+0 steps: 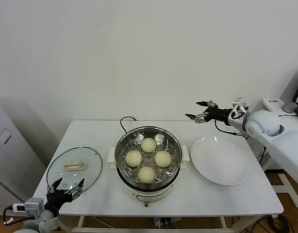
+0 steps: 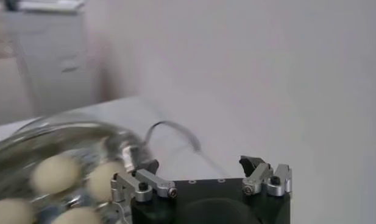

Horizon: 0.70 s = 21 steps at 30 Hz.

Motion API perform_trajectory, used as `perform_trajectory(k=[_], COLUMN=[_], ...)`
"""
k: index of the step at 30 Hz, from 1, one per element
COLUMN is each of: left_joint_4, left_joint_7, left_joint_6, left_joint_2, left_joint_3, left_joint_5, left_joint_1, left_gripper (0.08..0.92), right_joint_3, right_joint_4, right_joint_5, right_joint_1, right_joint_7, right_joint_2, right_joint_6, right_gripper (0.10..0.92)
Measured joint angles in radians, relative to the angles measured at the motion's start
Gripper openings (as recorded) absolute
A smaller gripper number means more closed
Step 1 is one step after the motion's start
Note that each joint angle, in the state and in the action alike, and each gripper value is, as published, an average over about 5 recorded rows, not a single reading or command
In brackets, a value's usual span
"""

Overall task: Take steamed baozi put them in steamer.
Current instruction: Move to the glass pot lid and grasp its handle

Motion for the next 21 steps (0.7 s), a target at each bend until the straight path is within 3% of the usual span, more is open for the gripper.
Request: perform_trajectory(k=[12,21], left_joint_4=[0.031,0.092], left_joint_7=[0.023,0.054], left_joint_6=[-0.040,-0.164], left_joint_2=[0.016,0.026], left_joint_3=[-0.003,-0.004], left_joint_5=[0.089,0.381], left_joint_1=[-0.004,-0.002], left_gripper=[0.823,0.823], right_joint_3=[0.496,0.730], right_joint_4=[-0.045,-0.080], right_joint_5=[-0.149,-0.231], right_joint_1=[-0.424,-0.610], right_joint_7=[0.090,0.073], right_joint_2=[0.226,0.385], right_joint_6=[0.169,0.232], right_gripper=[0.823,0.823])
